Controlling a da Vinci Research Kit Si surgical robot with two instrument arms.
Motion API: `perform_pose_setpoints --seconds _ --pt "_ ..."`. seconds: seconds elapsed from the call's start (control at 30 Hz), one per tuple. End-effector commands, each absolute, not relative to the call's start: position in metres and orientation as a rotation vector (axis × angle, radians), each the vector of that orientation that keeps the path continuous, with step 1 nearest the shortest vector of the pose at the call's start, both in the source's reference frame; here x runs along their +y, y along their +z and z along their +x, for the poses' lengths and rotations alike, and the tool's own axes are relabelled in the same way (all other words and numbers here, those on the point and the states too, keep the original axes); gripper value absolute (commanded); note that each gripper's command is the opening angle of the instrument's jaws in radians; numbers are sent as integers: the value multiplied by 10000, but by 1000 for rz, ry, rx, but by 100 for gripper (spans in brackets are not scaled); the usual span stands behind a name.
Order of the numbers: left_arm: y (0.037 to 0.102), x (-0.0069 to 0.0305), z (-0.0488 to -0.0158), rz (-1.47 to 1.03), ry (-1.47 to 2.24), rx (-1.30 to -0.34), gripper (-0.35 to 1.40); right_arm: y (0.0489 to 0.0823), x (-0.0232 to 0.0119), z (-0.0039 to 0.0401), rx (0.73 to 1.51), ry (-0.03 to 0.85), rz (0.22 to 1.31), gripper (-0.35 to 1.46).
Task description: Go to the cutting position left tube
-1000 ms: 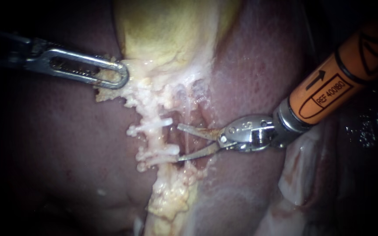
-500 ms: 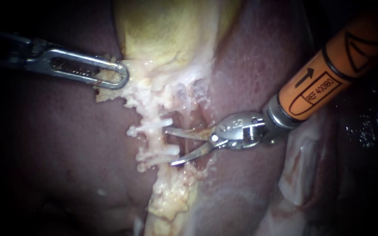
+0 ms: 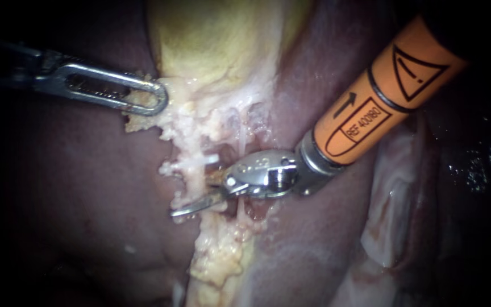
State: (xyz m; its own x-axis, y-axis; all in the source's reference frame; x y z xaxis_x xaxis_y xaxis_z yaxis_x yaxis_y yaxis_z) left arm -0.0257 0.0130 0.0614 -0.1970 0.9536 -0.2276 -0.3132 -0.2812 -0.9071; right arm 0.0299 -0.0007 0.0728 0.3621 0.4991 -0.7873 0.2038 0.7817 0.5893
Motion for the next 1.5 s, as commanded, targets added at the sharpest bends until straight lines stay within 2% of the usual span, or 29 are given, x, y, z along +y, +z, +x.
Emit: perform_pose_setpoints --seconds 0.03,0.3,0.5,0.83,0.97,1.5 --pt "614 129 -257 -1047 1659 -918 -35 727 -7 304 1215 222 691 135" --pt "615 129 -259 -1047 1659 -912 -35 722 -8 328 1221 312 721 135" --pt "615 128 -259 -1047 1659 -912 -35 713 -11 328 1229 317 730 136" --pt "617 128 -260 -1048 1660 -914 -35 649 0 324 1270 398 802 138" --pt "618 127 -260 -1048 1660 -914 -35 635 5 322 1281 415 819 138" --pt "618 127 -261 -1048 1661 -914 -35 644 6 319 1272 439 835 140"
